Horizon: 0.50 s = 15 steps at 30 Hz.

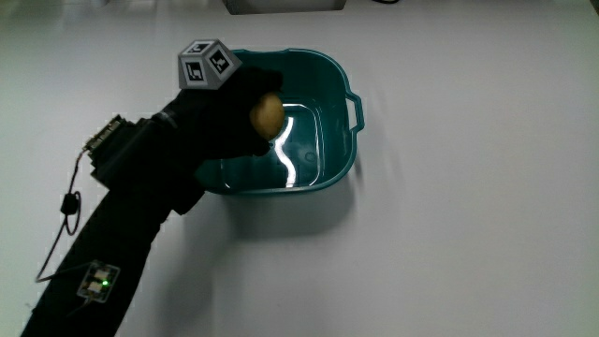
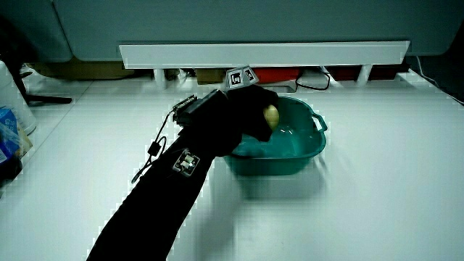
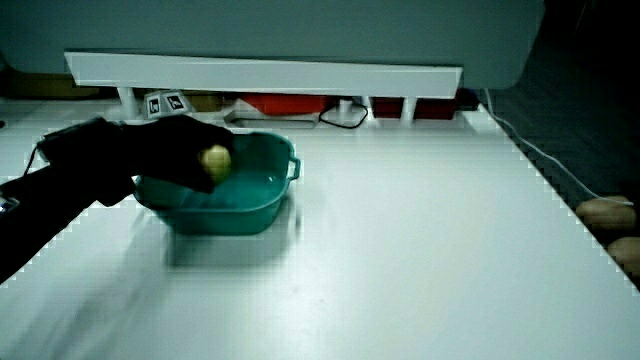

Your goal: Pick pear from plate

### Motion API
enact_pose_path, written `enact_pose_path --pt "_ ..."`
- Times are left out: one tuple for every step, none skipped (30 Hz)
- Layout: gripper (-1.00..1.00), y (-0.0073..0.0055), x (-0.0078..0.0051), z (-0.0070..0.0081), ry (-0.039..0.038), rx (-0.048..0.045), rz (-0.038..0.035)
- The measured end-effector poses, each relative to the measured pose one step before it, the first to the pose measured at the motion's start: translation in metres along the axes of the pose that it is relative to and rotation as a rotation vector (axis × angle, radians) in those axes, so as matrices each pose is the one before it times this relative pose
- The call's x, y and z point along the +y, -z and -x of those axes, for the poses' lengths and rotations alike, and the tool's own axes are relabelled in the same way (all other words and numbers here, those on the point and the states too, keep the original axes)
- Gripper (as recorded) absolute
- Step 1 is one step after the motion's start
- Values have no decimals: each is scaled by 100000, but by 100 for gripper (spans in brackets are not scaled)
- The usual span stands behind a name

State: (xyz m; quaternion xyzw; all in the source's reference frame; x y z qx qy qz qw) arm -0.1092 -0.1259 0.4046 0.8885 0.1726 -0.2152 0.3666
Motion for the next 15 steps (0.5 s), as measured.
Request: enact_pose_path --pt "100 -43 -412 -397 2758 1434 -631" --pt "100 -79 -499 -540 2423 1214 -710" --pt "100 -58 -510 -566 1338 2021 437" --pt "100 100 -385 -407 3659 2761 -2513" --pt "100 -261 -794 -980 -788 -702 1991" --pt "100 440 68 76 6153 3536 -3539" --pt "100 -73 -494 -768 -569 -1782 3513" --pt "100 -48 -538 -739 1698 6924 -2593" --pt "100 424 -111 -87 3796 -2688 1101" --pt "100 520 -2 37 4640 -1905 848" --pt "100 140 -319 -527 -329 -572 850" --pt "100 443 29 -143 4063 3892 -1331" --pt "100 118 -275 -632 -874 -1661 2777" --pt "100 379 -1 -241 2949 2600 -1623" --pt "100 100 -169 -532 1485 1167 1631"
